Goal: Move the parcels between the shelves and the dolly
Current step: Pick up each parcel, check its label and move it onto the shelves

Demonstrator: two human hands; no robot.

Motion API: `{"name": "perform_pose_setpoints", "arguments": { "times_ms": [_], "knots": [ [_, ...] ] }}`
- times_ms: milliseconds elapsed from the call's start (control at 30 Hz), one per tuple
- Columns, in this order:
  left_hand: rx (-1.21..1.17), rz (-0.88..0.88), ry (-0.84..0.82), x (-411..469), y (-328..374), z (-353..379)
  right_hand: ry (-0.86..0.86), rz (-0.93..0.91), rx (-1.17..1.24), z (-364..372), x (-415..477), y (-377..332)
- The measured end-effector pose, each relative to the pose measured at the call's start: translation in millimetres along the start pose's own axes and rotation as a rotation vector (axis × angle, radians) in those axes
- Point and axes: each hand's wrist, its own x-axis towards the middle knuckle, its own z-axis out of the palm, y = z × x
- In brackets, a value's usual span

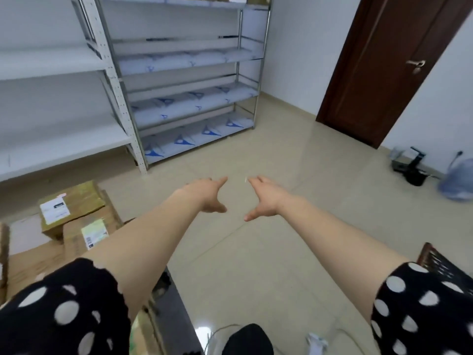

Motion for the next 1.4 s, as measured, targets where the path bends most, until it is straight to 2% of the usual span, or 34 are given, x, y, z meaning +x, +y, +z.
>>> {"name": "perform_pose_setpoints", "arguments": {
  "times_ms": [133, 300, 567, 933, 1167, 1400],
  "knots": [
    [0.018, 0.043, 0.042, 64, 28, -26, 0.063, 0.012, -0.016, -30, 42, 38],
    [0.09, 0.042, 0.088, 161, 37, -63, 0.05, 0.027, -0.006, -61, 128, 76],
    [0.092, -0.071, 0.207, 337, -19, -191, 0.072, -0.067, -0.011, -164, 338, 93],
    [0.098, -0.159, 0.254, 483, -68, -313, 0.172, -0.176, -0.153, -269, 522, 106],
    [0.102, -0.232, 0.348, 611, -99, -404, 0.269, -0.251, -0.121, -360, 674, 120],
    [0.094, -0.283, 0.461, 743, -122, -508, 0.321, -0.322, 0.027, -456, 836, 144]
  ]
}}
